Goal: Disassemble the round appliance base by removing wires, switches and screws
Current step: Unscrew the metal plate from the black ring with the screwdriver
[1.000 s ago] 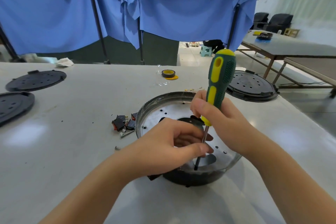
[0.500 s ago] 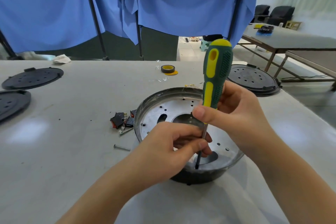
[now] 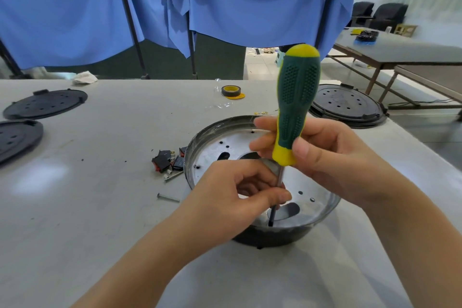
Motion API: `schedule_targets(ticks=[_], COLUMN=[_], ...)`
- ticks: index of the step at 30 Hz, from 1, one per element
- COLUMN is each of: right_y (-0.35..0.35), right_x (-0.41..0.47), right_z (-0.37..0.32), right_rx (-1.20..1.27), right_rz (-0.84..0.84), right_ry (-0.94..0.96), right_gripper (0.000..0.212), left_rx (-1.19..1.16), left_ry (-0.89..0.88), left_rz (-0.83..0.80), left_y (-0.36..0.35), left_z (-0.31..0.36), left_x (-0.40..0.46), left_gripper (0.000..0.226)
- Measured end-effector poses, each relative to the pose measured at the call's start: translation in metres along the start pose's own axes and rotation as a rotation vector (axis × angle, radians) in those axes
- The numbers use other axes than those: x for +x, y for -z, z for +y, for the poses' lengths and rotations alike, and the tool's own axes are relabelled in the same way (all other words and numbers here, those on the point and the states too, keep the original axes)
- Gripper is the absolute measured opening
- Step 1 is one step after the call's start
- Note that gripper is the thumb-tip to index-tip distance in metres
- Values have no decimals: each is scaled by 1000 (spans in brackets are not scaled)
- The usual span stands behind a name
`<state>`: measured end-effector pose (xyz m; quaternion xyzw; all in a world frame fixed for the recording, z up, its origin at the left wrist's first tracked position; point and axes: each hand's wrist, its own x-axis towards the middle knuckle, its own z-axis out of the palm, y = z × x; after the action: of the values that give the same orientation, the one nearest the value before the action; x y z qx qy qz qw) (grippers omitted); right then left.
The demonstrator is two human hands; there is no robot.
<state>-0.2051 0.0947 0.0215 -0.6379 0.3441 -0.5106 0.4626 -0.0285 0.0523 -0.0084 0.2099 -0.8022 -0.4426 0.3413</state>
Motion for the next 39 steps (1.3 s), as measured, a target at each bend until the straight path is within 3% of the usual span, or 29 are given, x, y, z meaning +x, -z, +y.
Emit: schedule_targets(ticks=[6,11,15,20,24,29,34,39], right_y=[-3,-3,-5,-7,-4,-1,-5,-12], right_x=[2,-1,0,-1,-2,-3,-3,-2], right_z=[-1,-4,-1,-2,-4,-1,-3,-5], right_rx=[-39,-27,-42,-64,-32,-14,-71,-100], right_rz=[249,153,124,207,165,94,92,246], right_ry=[93,82,39,98,86,21,11,107], right_gripper=[60,26,28,33,35,35,38,41], left_rx=[22,14,28,55,13,-55,-12,41], left_ry=[-7,28,25,4,32,86,60,42], left_rz=[6,68,77,61,-20,-150,-33,66], left_y=[-1,-1,-3,-4,-1,6,2,-4], left_z=[-2,-4,-4,-6,-3,0,0,-5], left_x=[-1,0,0,0,0,-3,-2,-1], left_gripper=[12,16,20,20,5,22,13,21])
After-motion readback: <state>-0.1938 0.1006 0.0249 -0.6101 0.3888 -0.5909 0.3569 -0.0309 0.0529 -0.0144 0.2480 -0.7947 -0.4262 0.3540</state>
